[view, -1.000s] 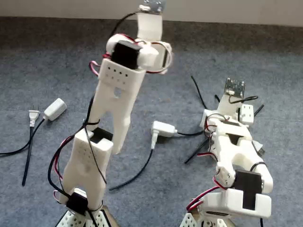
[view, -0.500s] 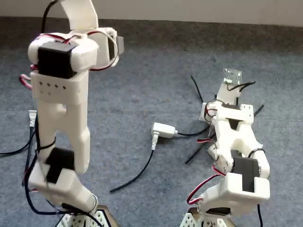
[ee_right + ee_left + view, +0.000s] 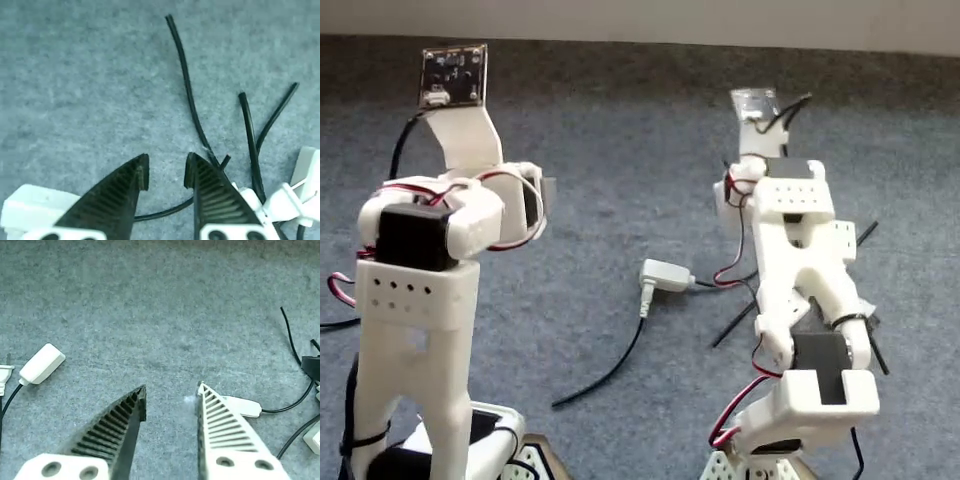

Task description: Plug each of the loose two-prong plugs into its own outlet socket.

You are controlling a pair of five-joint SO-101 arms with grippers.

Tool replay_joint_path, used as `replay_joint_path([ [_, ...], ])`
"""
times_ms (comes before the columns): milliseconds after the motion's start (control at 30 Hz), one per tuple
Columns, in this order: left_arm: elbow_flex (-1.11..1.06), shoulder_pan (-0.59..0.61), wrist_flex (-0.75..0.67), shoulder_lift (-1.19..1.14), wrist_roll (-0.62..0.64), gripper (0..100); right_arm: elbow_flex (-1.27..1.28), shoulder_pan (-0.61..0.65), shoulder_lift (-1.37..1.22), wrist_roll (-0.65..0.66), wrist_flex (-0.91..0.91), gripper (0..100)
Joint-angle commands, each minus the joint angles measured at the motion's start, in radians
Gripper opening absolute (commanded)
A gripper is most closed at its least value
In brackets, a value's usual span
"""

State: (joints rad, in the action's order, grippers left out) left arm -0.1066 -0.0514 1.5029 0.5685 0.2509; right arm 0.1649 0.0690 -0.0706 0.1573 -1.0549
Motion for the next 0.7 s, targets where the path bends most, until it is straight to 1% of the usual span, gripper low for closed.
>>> replay_joint_path([
  [0,-0.173,-0.002,-0.144,0.087,0.003,18,-0.199,0.110,0.027,0.287,-0.222,13.1],
  [67,-0.280,-0.005,-0.224,0.124,0.005,18,-0.231,0.176,0.025,0.514,-0.354,13.1],
  [133,-0.390,-0.021,-0.308,0.150,0.005,18,-0.232,0.228,0.025,0.703,-0.476,13.1],
  [200,-0.492,-0.030,-0.411,0.174,0.006,18,-0.232,0.262,0.025,0.832,-0.565,13.1],
  [267,-0.573,-0.031,-0.502,0.191,0.006,17,-0.232,0.280,0.024,0.914,-0.619,13.1],
  [400,-0.691,-0.028,-0.663,0.214,0.006,17,-0.232,0.300,-0.024,1.017,-0.688,13.1],
  [600,-0.914,-0.025,-0.982,0.209,0.006,17,-0.240,0.348,-0.246,1.026,-0.696,13.1],
  [667,-0.981,-0.019,-1.086,0.209,0.005,17,-0.243,0.367,-0.311,1.026,-0.670,13.1],
])
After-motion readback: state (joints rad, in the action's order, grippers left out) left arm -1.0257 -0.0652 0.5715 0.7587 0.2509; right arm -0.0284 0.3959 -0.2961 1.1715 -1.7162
